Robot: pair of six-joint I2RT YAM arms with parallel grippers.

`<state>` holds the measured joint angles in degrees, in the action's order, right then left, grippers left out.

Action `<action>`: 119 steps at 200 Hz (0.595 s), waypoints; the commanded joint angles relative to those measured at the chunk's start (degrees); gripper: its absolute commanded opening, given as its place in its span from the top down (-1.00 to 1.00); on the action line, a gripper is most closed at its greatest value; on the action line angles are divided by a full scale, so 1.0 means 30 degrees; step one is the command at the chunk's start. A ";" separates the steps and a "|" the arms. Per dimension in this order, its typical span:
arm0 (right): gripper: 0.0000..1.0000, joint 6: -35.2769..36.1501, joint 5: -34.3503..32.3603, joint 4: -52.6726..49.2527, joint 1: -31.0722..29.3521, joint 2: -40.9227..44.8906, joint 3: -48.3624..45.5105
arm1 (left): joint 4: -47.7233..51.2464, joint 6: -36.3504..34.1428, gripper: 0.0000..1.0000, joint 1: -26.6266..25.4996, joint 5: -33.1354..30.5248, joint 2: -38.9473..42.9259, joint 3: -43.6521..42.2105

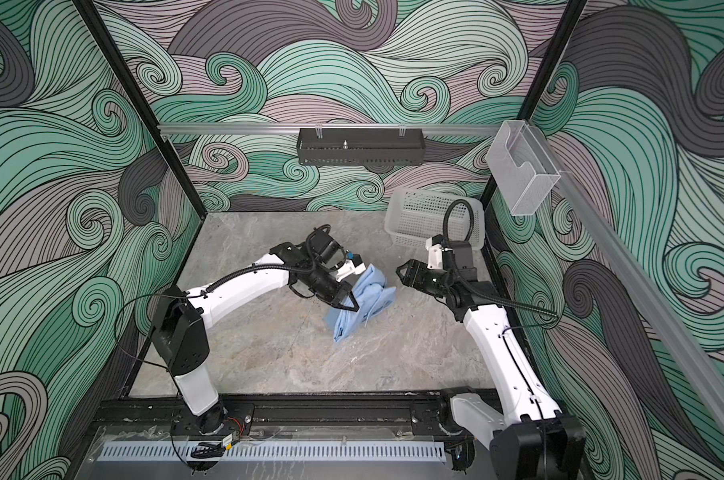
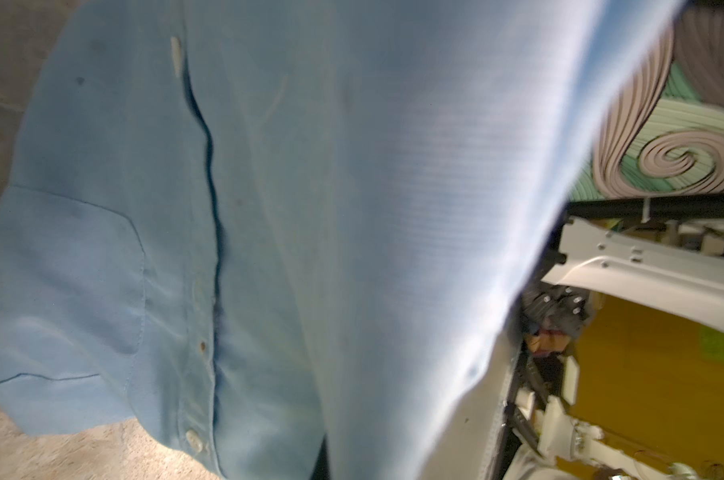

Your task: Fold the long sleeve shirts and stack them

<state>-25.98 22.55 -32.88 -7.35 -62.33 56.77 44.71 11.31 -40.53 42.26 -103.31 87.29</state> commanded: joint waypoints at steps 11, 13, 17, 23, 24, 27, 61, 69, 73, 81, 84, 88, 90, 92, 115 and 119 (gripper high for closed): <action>-0.38 -0.0089 0.0146 -0.0162 0.0137 -0.0141 0.0332 | -0.2767 0.2858 1.00 0.2074 0.3810 -0.1950 -0.1500; -0.38 -0.0098 0.0179 -0.0133 0.0137 -0.0164 0.0326 | -0.2889 0.2955 1.00 0.2207 0.3930 -0.2068 -0.1586; -0.38 -0.0128 0.0224 -0.0076 0.0137 -0.0197 0.0254 | -0.3255 0.3247 1.00 0.2496 0.4125 -0.2299 -0.1818; -0.38 -0.0158 0.0277 -0.0026 0.0123 -0.0251 0.0209 | -0.3847 0.3695 1.00 0.2932 0.4361 -0.2617 -0.2170; -0.38 -0.0144 0.0277 -0.0040 0.0115 -0.0270 0.0208 | -0.3925 0.3756 1.00 0.2992 0.4366 -0.2665 -0.2214; -0.38 -0.0172 0.0303 -0.0027 0.0109 -0.0294 0.0207 | -0.4104 0.3872 1.00 0.3206 0.4388 -0.2758 -0.2349; -0.38 -0.0152 0.0410 0.0106 0.0108 -0.0462 -0.0046 | -0.3383 0.3386 1.00 0.3892 0.3971 -0.2945 -0.2131; -0.38 -0.0159 0.0422 0.0107 0.0108 -0.0465 -0.0076 | -0.2878 0.3185 1.00 0.3653 0.3803 -0.2893 -0.1800; -0.38 -0.0145 0.0409 0.0113 0.0108 -0.0465 -0.0112 | -0.2674 0.3099 1.00 0.3511 0.3721 -0.2847 -0.1641; -0.38 -0.0195 0.0423 0.0165 0.0097 -0.0465 -0.0144 | -0.2472 0.3122 1.00 0.3160 0.3645 -0.2806 -0.1399; -0.38 -0.0208 0.0417 0.0174 0.0106 -0.0465 -0.0138 | -0.2461 0.3211 1.00 0.3029 0.3675 -0.2787 -0.1320; -0.38 -0.0239 0.0420 0.0213 0.0100 -0.0436 -0.0145 | -0.2478 0.3349 1.00 0.2802 0.3737 -0.2798 -0.1270; -0.38 -0.0245 0.0423 0.0210 0.0106 -0.0399 -0.0145 | -0.2480 0.3400 1.00 0.2653 0.3751 -0.2771 -0.1206; -0.38 -0.0247 0.0417 0.0188 0.0107 -0.0405 -0.0123 | -0.2481 0.3472 1.00 0.2535 0.3776 -0.2749 -0.1154; -0.38 -0.0239 0.0265 0.0065 0.0108 -0.0180 0.0058 | -0.3405 0.4636 1.00 0.0863 0.4249 -0.2228 -0.0536; -0.38 -0.0247 0.0255 0.0023 0.0097 -0.0134 0.0129 | -0.3690 0.4956 1.00 0.0599 0.4421 -0.2082 -0.0434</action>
<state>-26.20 23.03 -32.80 -7.35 -63.44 56.75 35.68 22.33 -33.50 51.77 -113.16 82.83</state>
